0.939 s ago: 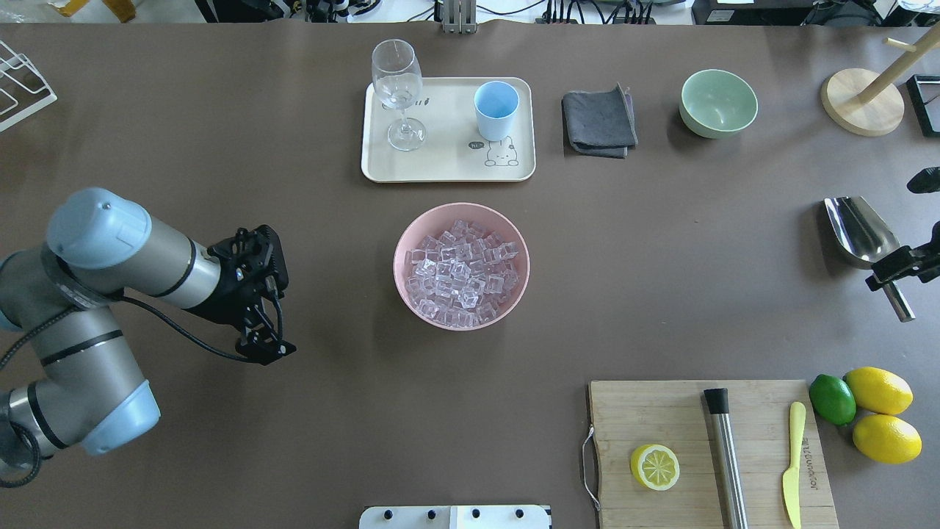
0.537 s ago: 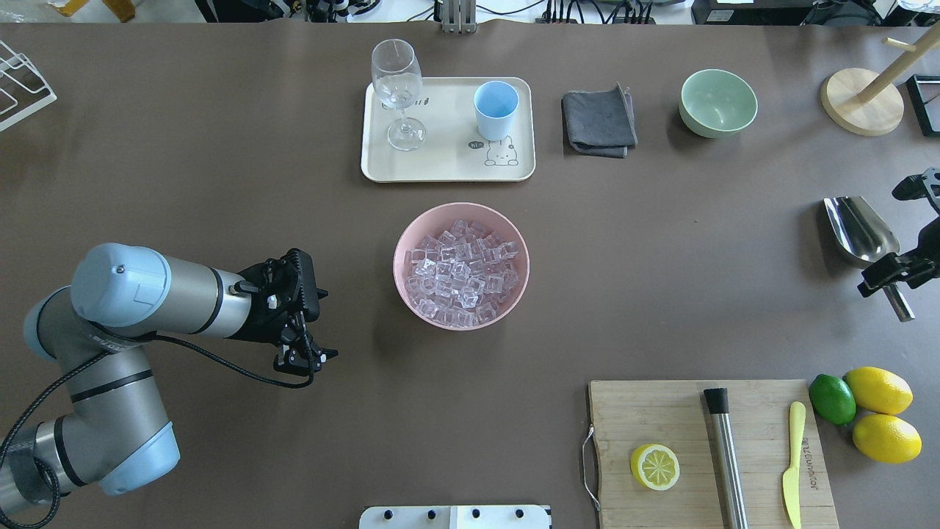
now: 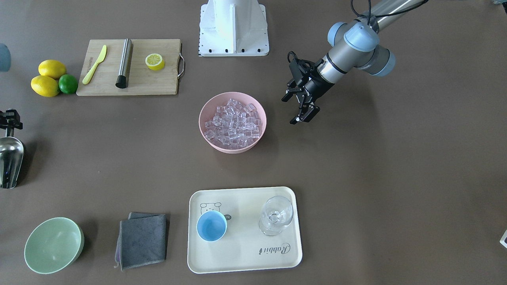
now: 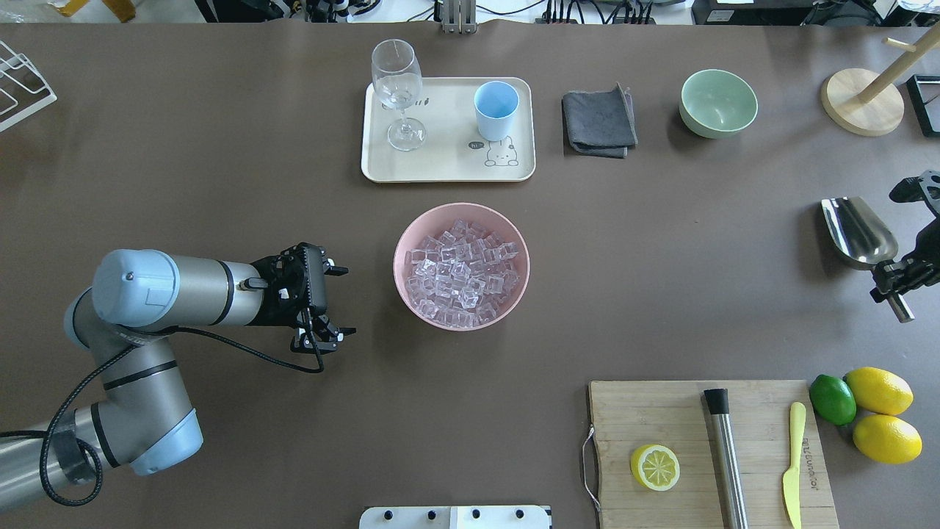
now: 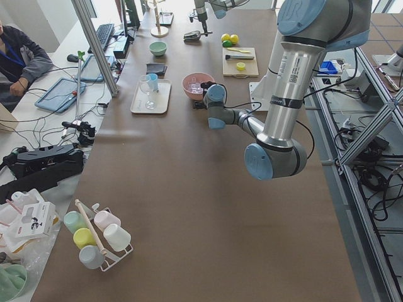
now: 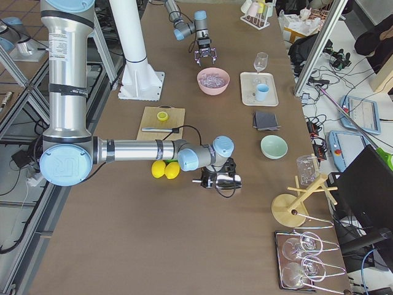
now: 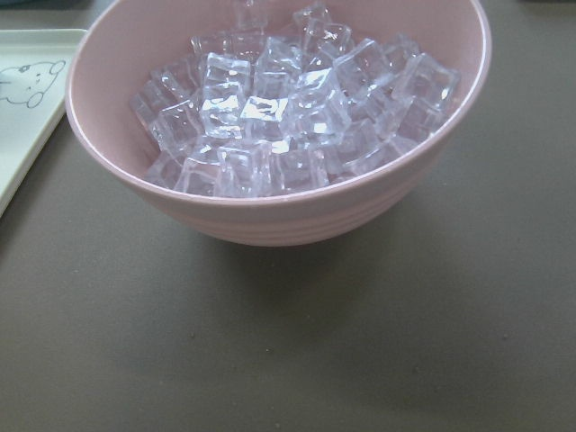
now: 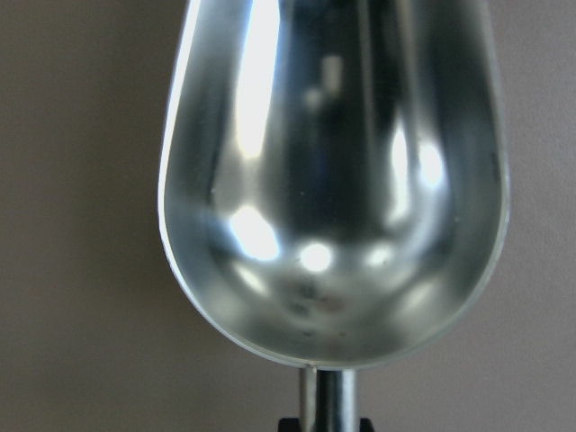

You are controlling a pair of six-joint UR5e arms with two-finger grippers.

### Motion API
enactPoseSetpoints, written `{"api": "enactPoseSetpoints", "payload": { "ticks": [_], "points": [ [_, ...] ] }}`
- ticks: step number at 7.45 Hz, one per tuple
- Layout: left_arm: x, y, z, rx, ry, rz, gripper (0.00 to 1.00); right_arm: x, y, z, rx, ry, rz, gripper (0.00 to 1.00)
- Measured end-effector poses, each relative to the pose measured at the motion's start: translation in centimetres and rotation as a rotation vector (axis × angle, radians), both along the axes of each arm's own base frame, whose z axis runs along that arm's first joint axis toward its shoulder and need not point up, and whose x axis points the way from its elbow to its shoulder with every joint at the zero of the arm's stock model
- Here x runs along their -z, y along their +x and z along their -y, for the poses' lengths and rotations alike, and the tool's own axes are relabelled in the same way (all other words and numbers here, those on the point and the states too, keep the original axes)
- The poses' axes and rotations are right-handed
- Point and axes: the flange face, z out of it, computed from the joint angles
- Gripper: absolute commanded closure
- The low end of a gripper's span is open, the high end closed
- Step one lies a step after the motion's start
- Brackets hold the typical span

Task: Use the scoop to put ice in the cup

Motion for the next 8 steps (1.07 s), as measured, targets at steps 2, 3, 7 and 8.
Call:
{"api": "enactPoseSetpoints", "payload": {
  "ticks": [2,3,7,8],
  "points": [
    [-1.1,1.0,1.4,-0.007,0.016,-0.025,0.01,1.6,0.0,-0.1,0.003,-0.032,-0.002,1.00],
    [-1.5,0.9,2.6,-0.023,0.013,-0.025,0.01,2.9,0.0,-0.1,0.004,-0.034,0.005,1.00],
    [-0.7,1.8,9.1,-0.118,0.092,0.002,0.01,13.5,0.7,0.5,-0.009,0.071,0.051,1.00],
    [-0.5,2.5,9.6,-0.147,0.115,0.006,0.01,16.0,1.3,0.5,-0.020,0.114,0.075,1.00]
  ]
}}
